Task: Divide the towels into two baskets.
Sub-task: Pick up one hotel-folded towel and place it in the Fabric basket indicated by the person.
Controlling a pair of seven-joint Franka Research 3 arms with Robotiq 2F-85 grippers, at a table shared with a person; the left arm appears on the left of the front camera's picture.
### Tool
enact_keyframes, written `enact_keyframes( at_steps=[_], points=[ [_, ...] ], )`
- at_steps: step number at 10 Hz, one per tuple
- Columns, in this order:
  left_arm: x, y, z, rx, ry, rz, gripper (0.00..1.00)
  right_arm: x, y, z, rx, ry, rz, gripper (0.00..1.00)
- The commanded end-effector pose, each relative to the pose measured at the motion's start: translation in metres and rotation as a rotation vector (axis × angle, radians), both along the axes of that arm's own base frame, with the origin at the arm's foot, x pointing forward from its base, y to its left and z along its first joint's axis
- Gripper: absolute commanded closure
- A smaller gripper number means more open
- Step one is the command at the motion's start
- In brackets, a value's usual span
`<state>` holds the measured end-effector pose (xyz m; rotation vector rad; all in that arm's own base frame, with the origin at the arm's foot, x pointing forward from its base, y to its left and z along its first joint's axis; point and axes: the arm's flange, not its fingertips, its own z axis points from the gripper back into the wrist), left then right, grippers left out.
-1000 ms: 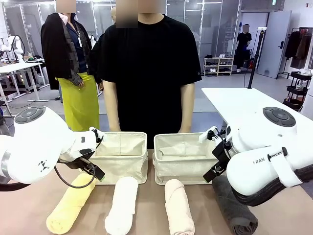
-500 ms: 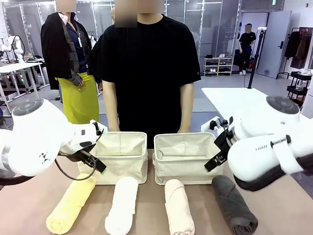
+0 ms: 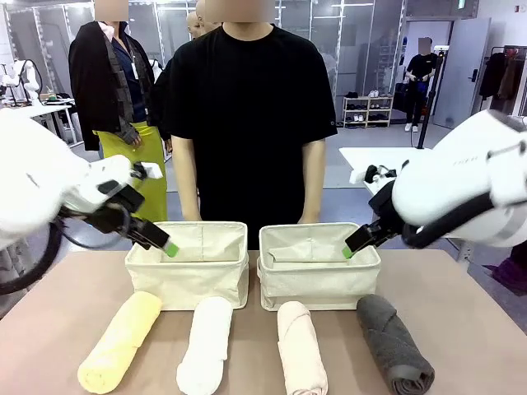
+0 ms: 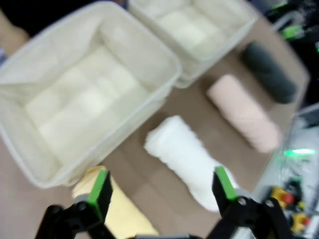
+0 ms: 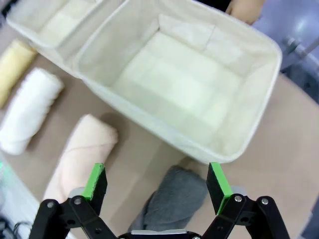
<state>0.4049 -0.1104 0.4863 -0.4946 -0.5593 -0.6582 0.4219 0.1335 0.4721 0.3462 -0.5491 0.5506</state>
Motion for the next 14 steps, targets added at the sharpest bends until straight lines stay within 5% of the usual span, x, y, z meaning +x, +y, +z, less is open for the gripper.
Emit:
enact_keyframes(
  at_steps=[1,4,7,10,14],
  points=[
    [0.011,0.061,0.006,-0.200,0.168,-0.040,0.00,0.006,-0.053,0.010,0.291,0.173,-0.005,0.00],
    [0.007,0.140,0.001,-0.536,0.275,0.025,0.00,-0.007,-0.130,0.008,0.654,0.307,0.023,0.00],
    [-0.020,0.230,-0.012,-0.713,0.243,0.216,0.00,-0.040,-0.243,-0.007,0.826,0.331,-0.247,0.00],
    [-0.072,0.303,-0.031,-0.794,0.210,0.392,0.00,-0.109,-0.353,-0.019,1.007,0.215,-0.458,0.00],
    [-0.105,0.334,-0.045,-0.817,0.193,0.503,0.00,-0.156,-0.409,-0.027,1.082,0.115,-0.624,0.00]
  ],
)
